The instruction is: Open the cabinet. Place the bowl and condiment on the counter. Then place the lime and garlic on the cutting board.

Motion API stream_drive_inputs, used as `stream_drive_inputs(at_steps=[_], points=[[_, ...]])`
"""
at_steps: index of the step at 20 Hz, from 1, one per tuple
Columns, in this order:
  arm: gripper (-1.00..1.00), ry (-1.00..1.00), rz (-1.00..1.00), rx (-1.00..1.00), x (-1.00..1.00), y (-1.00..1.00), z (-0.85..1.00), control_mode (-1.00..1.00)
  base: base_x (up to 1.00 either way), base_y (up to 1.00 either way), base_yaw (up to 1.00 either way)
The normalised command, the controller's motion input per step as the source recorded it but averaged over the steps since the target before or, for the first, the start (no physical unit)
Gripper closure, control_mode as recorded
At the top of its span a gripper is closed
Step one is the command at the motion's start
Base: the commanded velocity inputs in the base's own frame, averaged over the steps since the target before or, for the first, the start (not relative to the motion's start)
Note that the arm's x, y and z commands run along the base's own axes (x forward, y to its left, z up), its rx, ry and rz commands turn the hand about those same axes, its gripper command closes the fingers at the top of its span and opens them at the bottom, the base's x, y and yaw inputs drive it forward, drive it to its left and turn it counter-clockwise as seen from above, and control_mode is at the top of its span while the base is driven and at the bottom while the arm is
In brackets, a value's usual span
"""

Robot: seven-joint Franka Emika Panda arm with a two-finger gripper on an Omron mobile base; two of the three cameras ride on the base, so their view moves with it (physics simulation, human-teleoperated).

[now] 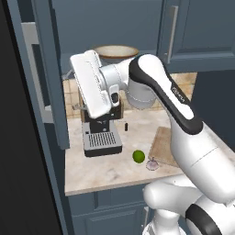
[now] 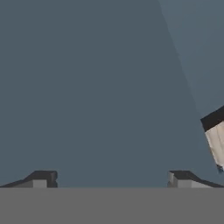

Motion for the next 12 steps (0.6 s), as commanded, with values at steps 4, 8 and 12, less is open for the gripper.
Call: stream_drive_inputs(at_steps=[4,8,12], points=[[-1.00,-0.39,0.05,0.00,-0.22,-0.38,0.14,-1.00,0.00,0.00,0.00],[-1.00,-0.34,0.04,0.00,-0.08,-0.71,0.00,-1.00,0.00,0.00,0.00],[-1.00,-0.30,0.02,0.00,-0.14,-0.79,0.00,-1.00,0.00,0.00,0.00]])
